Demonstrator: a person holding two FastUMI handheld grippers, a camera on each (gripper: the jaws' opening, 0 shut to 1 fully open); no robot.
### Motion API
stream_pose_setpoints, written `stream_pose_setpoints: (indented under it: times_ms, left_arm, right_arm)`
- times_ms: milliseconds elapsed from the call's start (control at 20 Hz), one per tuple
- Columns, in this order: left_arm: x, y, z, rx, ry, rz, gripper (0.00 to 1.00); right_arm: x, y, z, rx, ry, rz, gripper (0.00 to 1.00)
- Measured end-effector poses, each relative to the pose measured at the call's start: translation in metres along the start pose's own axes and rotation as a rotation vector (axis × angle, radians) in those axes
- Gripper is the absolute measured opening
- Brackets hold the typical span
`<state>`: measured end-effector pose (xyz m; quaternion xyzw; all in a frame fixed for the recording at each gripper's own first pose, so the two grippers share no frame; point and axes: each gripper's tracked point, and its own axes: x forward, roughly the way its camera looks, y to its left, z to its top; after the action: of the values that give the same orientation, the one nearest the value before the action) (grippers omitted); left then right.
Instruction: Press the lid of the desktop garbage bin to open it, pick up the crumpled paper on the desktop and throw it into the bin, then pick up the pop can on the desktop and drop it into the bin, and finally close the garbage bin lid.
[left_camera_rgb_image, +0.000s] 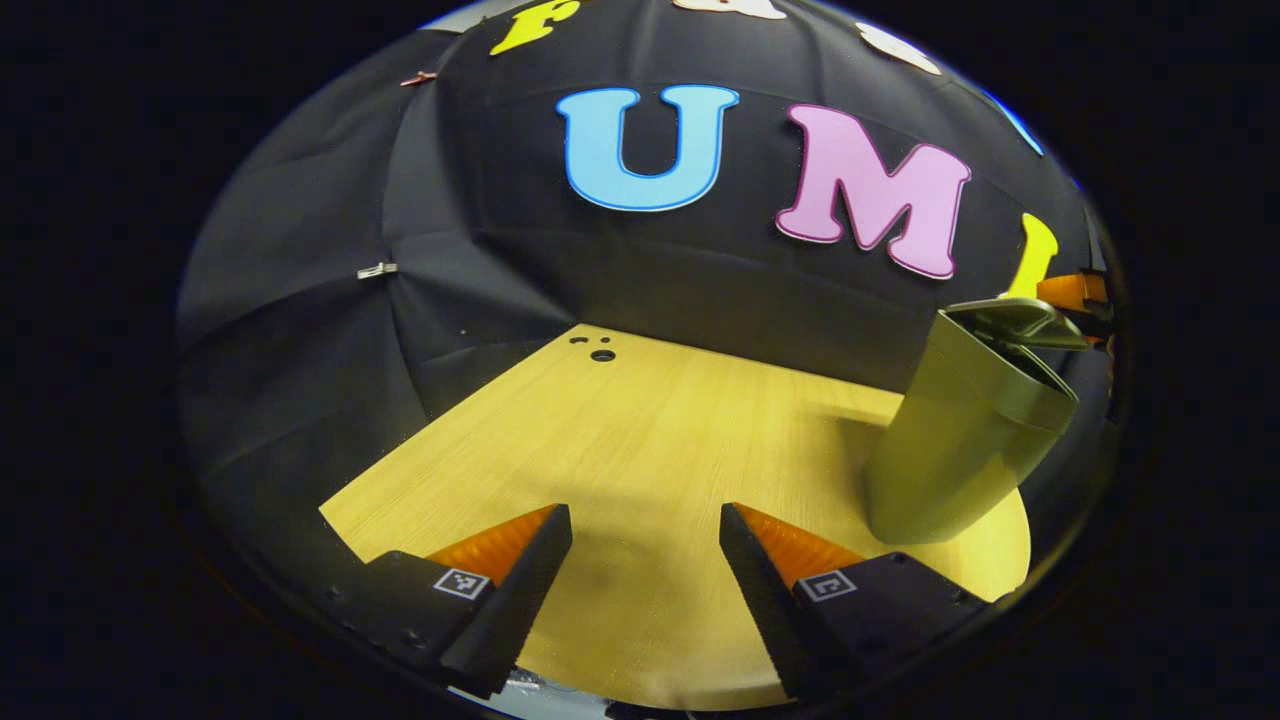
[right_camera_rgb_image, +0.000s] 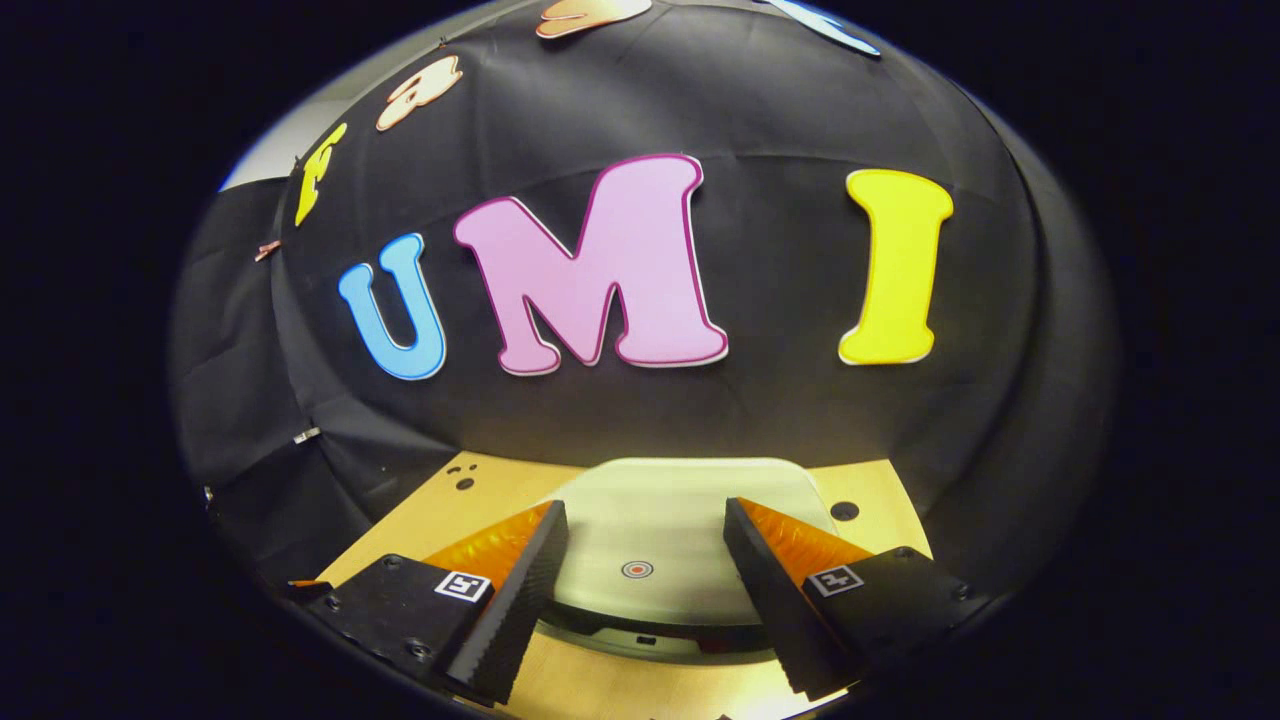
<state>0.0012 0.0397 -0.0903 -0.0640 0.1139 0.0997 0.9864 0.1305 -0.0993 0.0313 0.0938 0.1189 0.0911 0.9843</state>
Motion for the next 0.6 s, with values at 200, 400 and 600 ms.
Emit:
stream_pose_setpoints:
  times_ms: [200,400,600]
  left_arm:
    - [0.006,-0.011,-0.002,0.049,0.024,-0.062,0.96]
    - [0.017,-0.018,0.007,0.083,0.026,-0.13,0.96]
    - [0.025,-0.018,0.014,0.111,0.015,-0.188,0.96]
  right_arm:
    - [0.0,-0.004,-0.025,-0.012,0.026,-0.056,0.99]
    - [-0.002,-0.005,-0.042,-0.085,0.037,-0.134,0.99]
    - [-0.007,-0.009,-0.041,-0.098,0.015,-0.176,1.0]
